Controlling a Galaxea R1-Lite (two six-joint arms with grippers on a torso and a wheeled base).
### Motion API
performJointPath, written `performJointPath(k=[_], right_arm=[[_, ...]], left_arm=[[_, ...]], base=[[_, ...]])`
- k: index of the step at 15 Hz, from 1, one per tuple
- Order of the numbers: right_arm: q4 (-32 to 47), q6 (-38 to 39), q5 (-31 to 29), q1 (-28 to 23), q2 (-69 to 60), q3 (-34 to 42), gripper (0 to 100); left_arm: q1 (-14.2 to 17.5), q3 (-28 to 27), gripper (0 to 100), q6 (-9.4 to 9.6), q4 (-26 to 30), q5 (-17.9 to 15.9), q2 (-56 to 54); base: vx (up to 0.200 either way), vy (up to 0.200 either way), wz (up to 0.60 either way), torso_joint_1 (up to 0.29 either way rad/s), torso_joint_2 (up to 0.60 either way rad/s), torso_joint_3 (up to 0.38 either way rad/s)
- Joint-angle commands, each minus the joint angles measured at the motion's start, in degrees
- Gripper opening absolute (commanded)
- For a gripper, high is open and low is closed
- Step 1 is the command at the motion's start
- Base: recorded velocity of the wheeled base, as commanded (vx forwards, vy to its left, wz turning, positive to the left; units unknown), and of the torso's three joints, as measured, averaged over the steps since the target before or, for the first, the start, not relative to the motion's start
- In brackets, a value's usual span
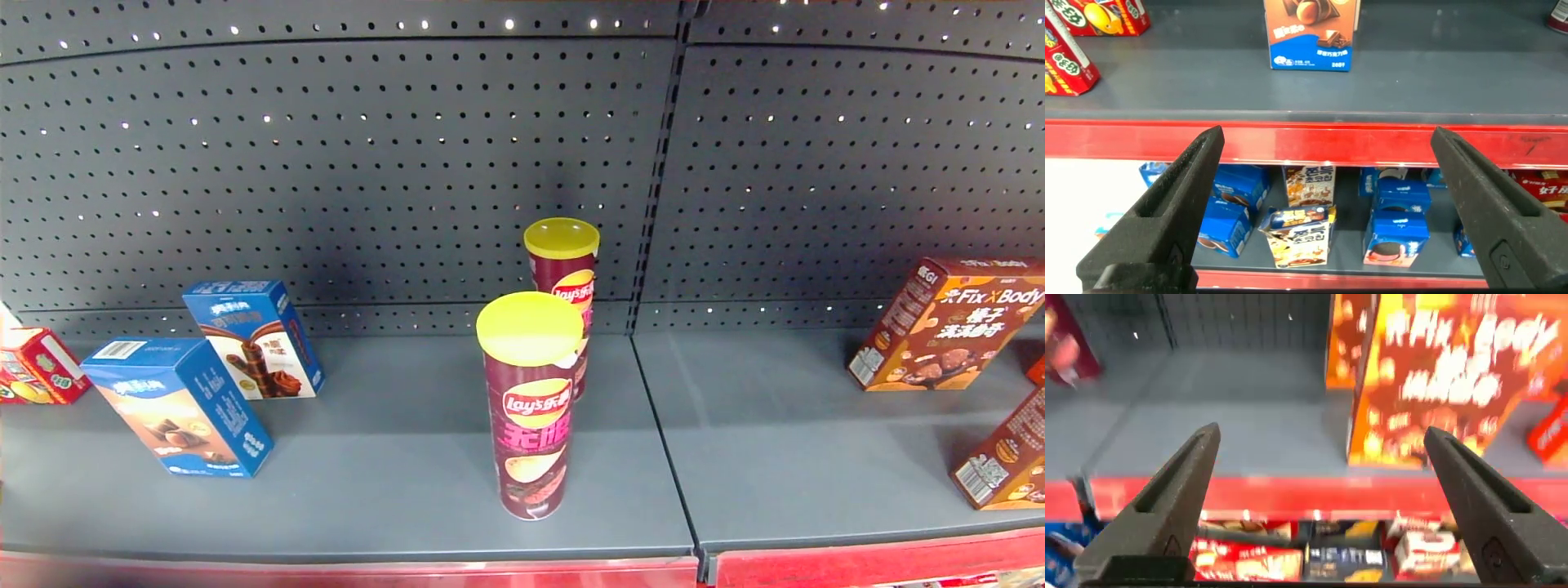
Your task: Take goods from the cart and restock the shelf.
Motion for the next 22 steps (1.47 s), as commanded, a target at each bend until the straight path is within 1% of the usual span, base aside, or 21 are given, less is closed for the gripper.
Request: performJointPath(k=[1,3,4,5,7,17,18,19,20,21,22], right_arm=[[0.46,-0.06,1.42,-0.49,-7.45,5.71,100],[3.54,-0.06,1.51,1.09,-8.86,5.71,100],[6.09,-0.15,1.16,2.41,-11.23,5.71,100],[9.96,0.73,0.72,2.41,-11.85,5.71,100],[9.25,2.23,0.54,2.32,-11.85,5.62,100],[9.25,2.23,0.54,2.32,-11.85,5.71,100],[9.25,2.23,0.54,2.32,-11.85,5.71,100],[9.25,2.23,0.54,2.32,-11.85,5.71,100],[9.25,2.23,0.54,2.32,-11.85,5.71,100],[9.25,2.23,0.54,2.32,-11.85,5.71,100],[9.25,2.23,0.54,2.32,-11.85,5.71,100]], left_arm=[[0.04,0.0,100,-0.01,0.0,0.03,0.07],[0.04,0.0,100,-0.01,0.0,0.03,0.07],[0.04,0.0,100,-0.01,0.0,0.03,0.07],[0.04,0.0,100,-0.01,0.0,0.03,0.07],[0.04,0.0,100,-0.01,0.0,0.03,0.07],[0.04,0.0,100,-0.01,0.0,0.03,0.07],[-0.05,-0.09,100,1.83,0.18,-2.08,0.16],[-0.14,-0.88,100,6.49,-0.35,-6.21,0.07],[-0.05,-4.75,100,10.71,0.62,-10.86,0.42],[-0.05,-8.17,100,11.24,2.02,-14.03,2.97],[-1.02,-11.07,100,11.32,2.29,-15.61,5.7]], base=[[0.0,0.0,0.0,0.0,0.0,0.0],[0.0,0.0,0.0,0.0,0.0,0.0],[0.0,0.0,0.0,0.0,0.0,0.0],[0.0,0.0,0.0,0.0,0.0,0.0],[0.0,0.0,0.0,0.0,0.0,0.0],[0.0,0.0,0.0,0.0,0.0,0.0],[0.0,0.0,0.0,0.0,0.0,0.0],[0.0,0.0,0.0,0.0,0.0,0.0],[0.0,0.0,0.0,0.0,0.0,0.0],[0.0,0.0,0.0,0.0,0.0,0.0],[0.0,0.0,0.0,0.0,0.0,0.0]])
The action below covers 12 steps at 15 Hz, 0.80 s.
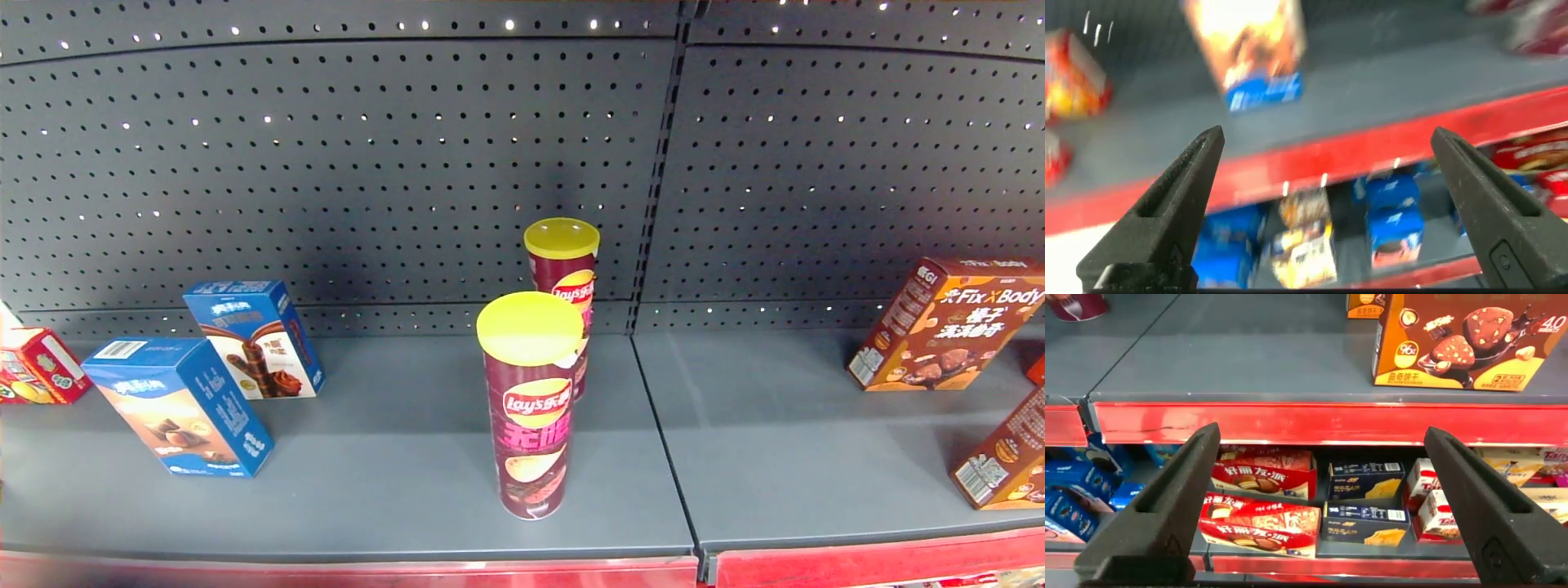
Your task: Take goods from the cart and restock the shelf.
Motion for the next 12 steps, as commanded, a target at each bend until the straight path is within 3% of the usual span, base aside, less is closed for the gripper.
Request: performJointPath(k=[1,2,3,4,5,6,7,10,11,12], right_arm=[[0.0,-0.02,0.02,0.02,0.16,0.0,100],[0.0,-0.02,0.02,0.02,0.16,0.0,100],[0.0,-0.02,0.02,0.02,0.16,0.0,100],[0.0,-0.02,0.02,0.02,0.16,0.0,100],[0.0,-0.02,0.02,0.02,0.16,0.0,100],[0.0,-0.02,0.02,0.02,0.16,0.0,100],[0.0,-0.02,0.02,0.02,0.16,0.0,100],[0.0,-0.02,0.02,0.02,0.16,0.0,100],[0.0,-0.02,0.02,0.02,0.16,0.0,100],[0.0,-0.02,0.02,0.02,0.16,0.0,100]], left_arm=[[-2.81,-7.78,100,1.31,1.25,-3.44,6.96],[-3.51,-8.93,100,2.01,1.25,-3.44,7.93],[-6.58,-11.65,100,5.53,1.6,-3.36,12.67],[-6.94,-12.09,100,6.5,1.34,-3.44,14.34],[-8.52,-14.2,100,9.92,1.25,-3.53,19.53],[-8.69,-14.55,100,10.54,1.16,-3.44,20.85],[-11.24,-16.84,100,11.77,-0.24,-3.36,27.0],[-15.55,-17.63,100,11.33,-8.5,-3.36,38.08],[-17.22,-17.71,100,10.19,-12.2,-3.44,43.96],[-19.07,-17.89,100,7.38,-15.71,-3.44,48.36]], base=[[0.0,0.0,0.0,0.0,0.0,0.0],[0.0,0.0,0.0,0.0,0.0,0.0],[0.0,0.0,0.0,0.0,0.0,0.0],[0.0,0.0,0.0,0.0,0.0,0.0],[0.0,0.0,0.0,0.0,0.0,0.0],[0.0,0.0,0.0,0.0,0.0,0.0],[0.0,0.0,0.0,0.0,0.0,0.0],[0.0,0.0,0.0,0.0,0.0,0.0],[0.0,0.0,0.0,0.0,0.0,0.0],[0.0,0.0,0.0,0.0,0.0,0.0]])
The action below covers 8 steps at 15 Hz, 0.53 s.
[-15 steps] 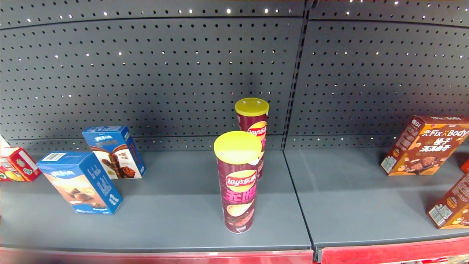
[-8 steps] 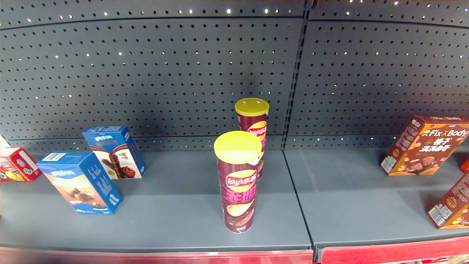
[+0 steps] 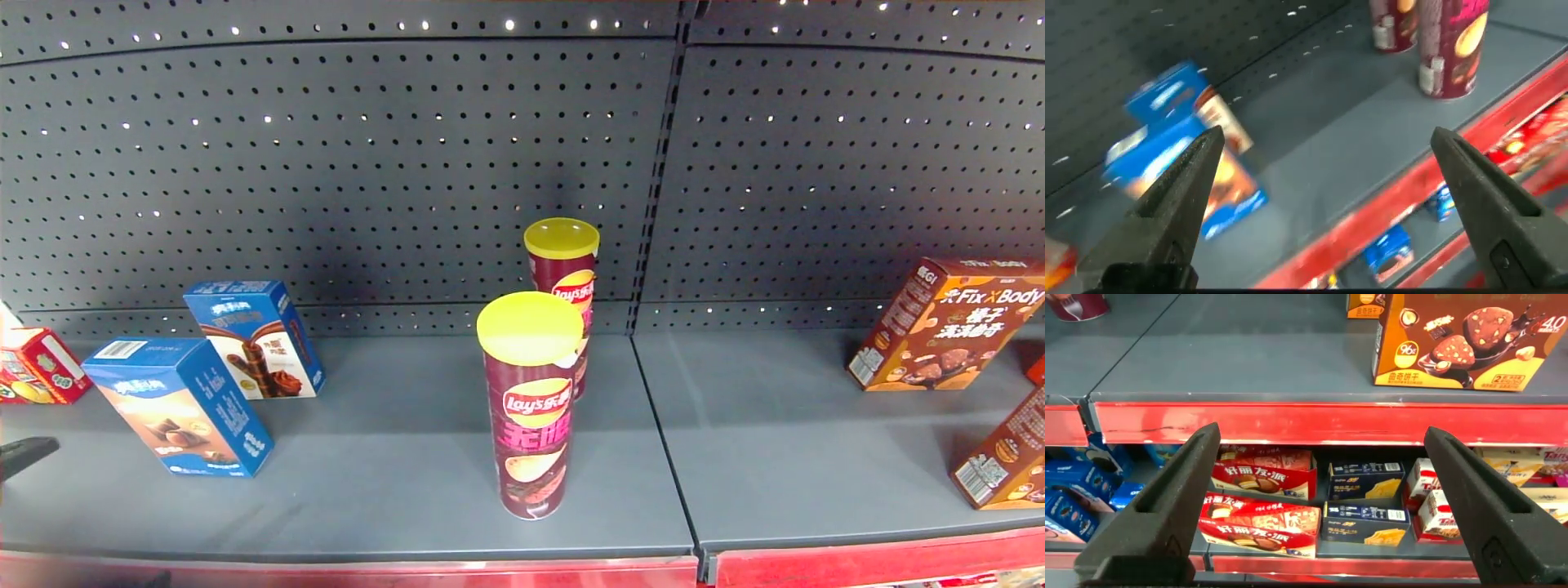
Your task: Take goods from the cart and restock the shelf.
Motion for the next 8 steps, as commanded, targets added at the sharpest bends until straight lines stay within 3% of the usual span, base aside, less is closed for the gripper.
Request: performJointPath(k=[1,2,3,4,6,7,8], right_arm=[[0.0,-0.02,0.04,0.02,0.13,0.0,100],[0.0,-0.02,0.04,0.02,0.13,0.0,100],[0.0,-0.02,0.04,0.02,0.13,0.0,100],[0.0,-0.02,0.04,0.02,0.13,0.0,100],[0.0,-0.02,0.04,0.02,0.13,0.0,100],[0.0,-0.02,0.04,0.02,0.13,0.0,100],[0.0,-0.02,0.04,0.02,0.13,0.0,100]], left_arm=[[-6.57,-0.98,100,-6.22,-10.05,0.03,17.77],[-8.33,-1.15,100,-9.65,-15.15,0.56,22.69],[-8.68,-1.06,100,-11.23,-17.61,0.74,25.06],[-8.68,-0.89,100,-14.4,-21.56,0.82,30.78],[-8.86,-1.15,100,-18.0,-25.61,0.82,38.69],[-8.86,-1.15,100,-18.0,-25.61,0.82,38.69],[-8.42,-1.59,100,-18.27,-29.83,1.44,45.28]], base=[[0.0,0.0,0.0,0.0,0.0,0.0],[0.0,0.0,0.0,0.0,0.0,0.0],[0.0,0.0,0.0,0.0,0.0,0.0],[0.0,0.0,0.0,0.0,0.0,0.0],[0.0,0.0,0.0,0.0,0.0,0.0],[0.0,0.0,0.0,0.0,0.0,0.0],[0.0,0.0,0.0,0.0,0.0,0.0]])
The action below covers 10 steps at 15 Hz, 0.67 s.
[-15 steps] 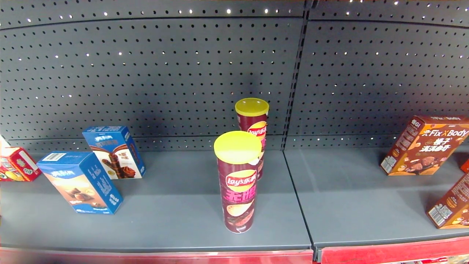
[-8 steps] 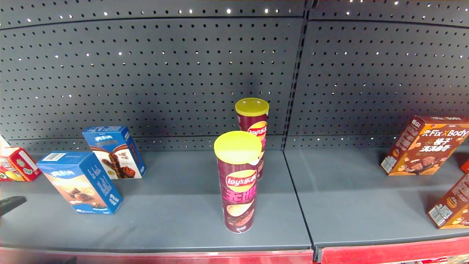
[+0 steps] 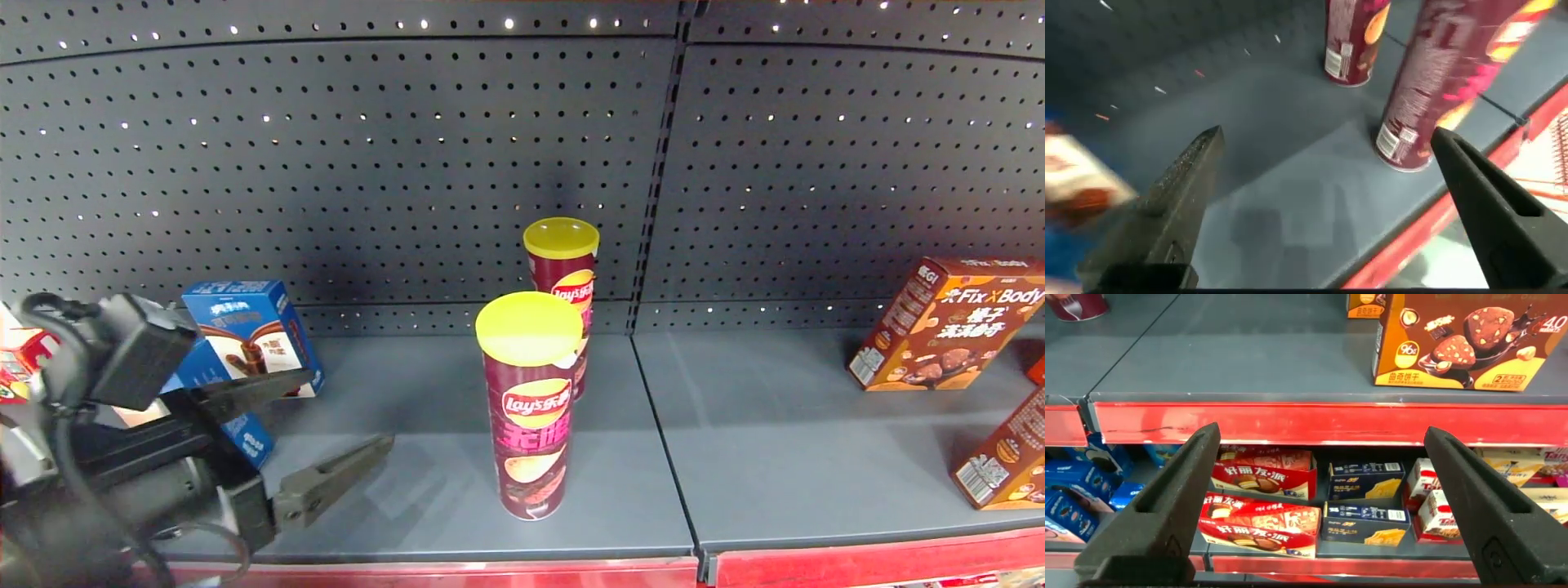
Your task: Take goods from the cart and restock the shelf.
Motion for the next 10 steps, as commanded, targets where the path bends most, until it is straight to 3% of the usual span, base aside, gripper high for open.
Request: performJointPath(k=[1,5,7,10], right_arm=[[0.0,-0.02,0.02,0.02,0.13,0.0,100],[0.0,-0.02,0.02,0.02,0.13,0.0,100],[0.0,-0.02,0.02,0.02,0.13,0.0,100],[0.0,-0.02,0.02,0.02,0.13,0.0,100]], left_arm=[[-0.09,-1.2,100,-1.54,-5.04,1.27,14.48],[-0.44,-4.54,100,-1.89,-6.1,3.2,22.39],[-2.11,-5.24,100,-1.98,-6.1,5.05,22.83],[-5.98,-6.29,100,-3.91,-6.18,7.24,23.88]], base=[[0.0,0.0,0.0,0.0,0.0,0.0],[0.0,0.0,0.0,0.0,0.0,0.0],[0.0,0.0,0.0,0.0,0.0,0.0],[0.0,0.0,0.0,0.0,0.0,0.0]])
